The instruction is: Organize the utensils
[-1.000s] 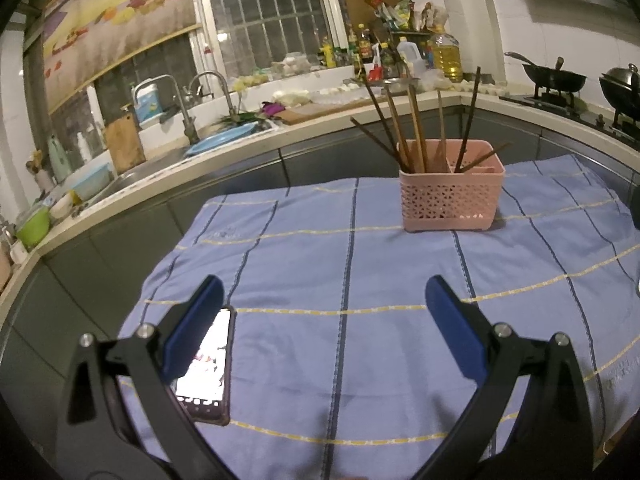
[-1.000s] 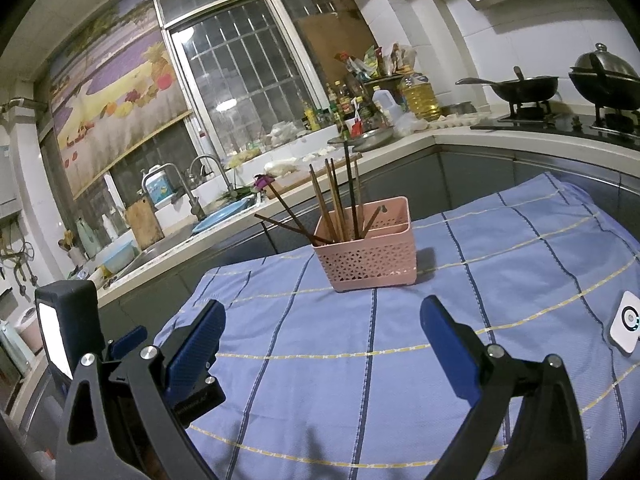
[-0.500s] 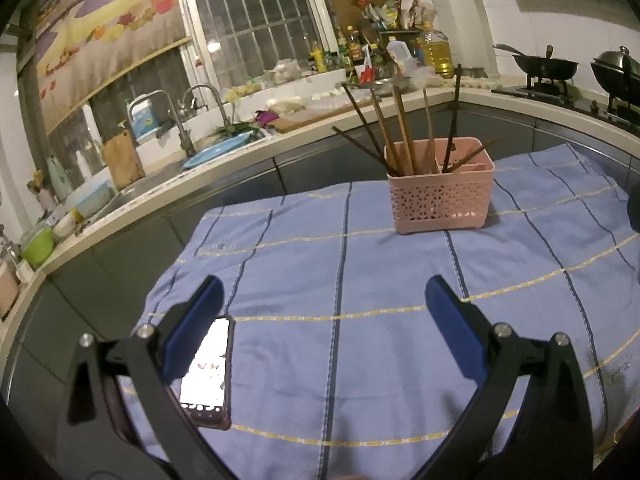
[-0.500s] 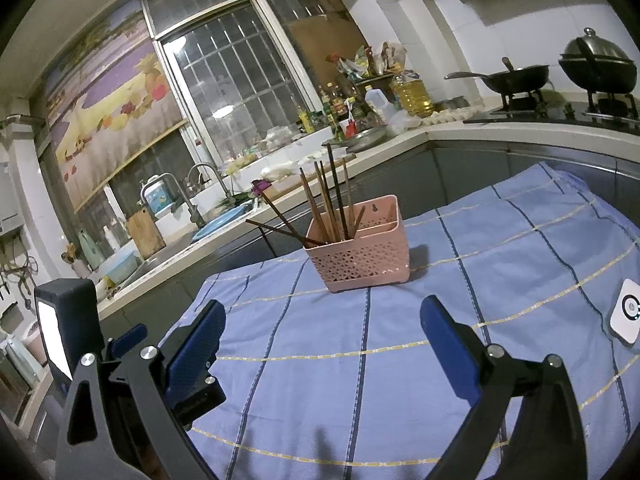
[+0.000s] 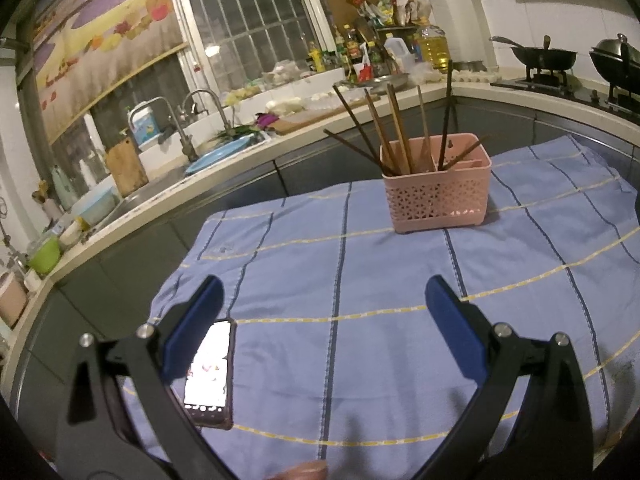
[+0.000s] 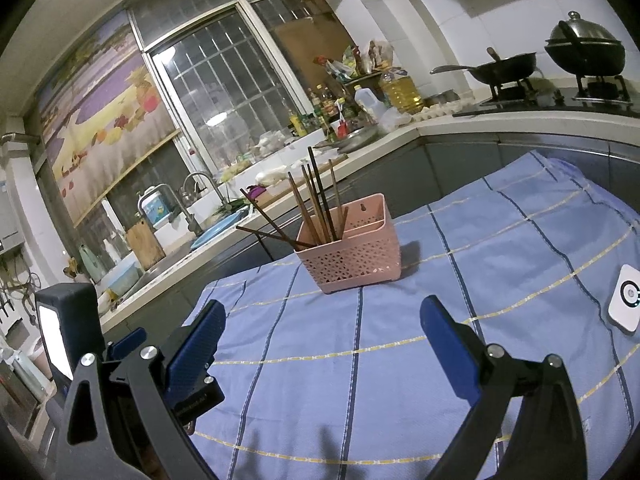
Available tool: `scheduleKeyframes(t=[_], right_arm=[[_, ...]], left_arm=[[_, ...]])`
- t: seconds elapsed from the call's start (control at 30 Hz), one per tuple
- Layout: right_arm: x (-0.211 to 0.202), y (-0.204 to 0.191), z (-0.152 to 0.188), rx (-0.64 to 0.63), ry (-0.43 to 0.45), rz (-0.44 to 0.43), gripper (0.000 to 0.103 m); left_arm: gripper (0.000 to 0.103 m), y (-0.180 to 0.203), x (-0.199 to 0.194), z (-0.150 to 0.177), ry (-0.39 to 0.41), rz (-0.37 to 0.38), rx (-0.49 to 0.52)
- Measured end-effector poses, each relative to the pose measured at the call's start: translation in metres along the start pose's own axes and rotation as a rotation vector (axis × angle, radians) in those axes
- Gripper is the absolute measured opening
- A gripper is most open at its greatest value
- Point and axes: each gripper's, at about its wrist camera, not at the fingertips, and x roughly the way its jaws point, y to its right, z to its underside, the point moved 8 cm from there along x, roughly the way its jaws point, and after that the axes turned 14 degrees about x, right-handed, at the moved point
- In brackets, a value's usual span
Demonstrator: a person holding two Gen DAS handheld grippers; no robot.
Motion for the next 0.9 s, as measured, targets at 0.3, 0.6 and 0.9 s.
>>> scheduleKeyframes(t=[0.3,0.6,0.9], right_arm=[[0.0,-0.002,0.004,-0.006,-0.006,-0.003,0.096],[0.004,-0.014,0.015,-0.031,-0.03,-0.005,0.096],[0.011,-0.027,0.022,-0.052,-0.05,-0.005,0.096]], left_arm=[[0.097,-0.003,0.0,0.002,-0.009,-0.012,0.0],[0.097,-0.013,0.001,0.007,-0.02,-0.036,-0.01],[0.097,-0.022,0.005,0.012,-0.02,-0.04,-0.029]])
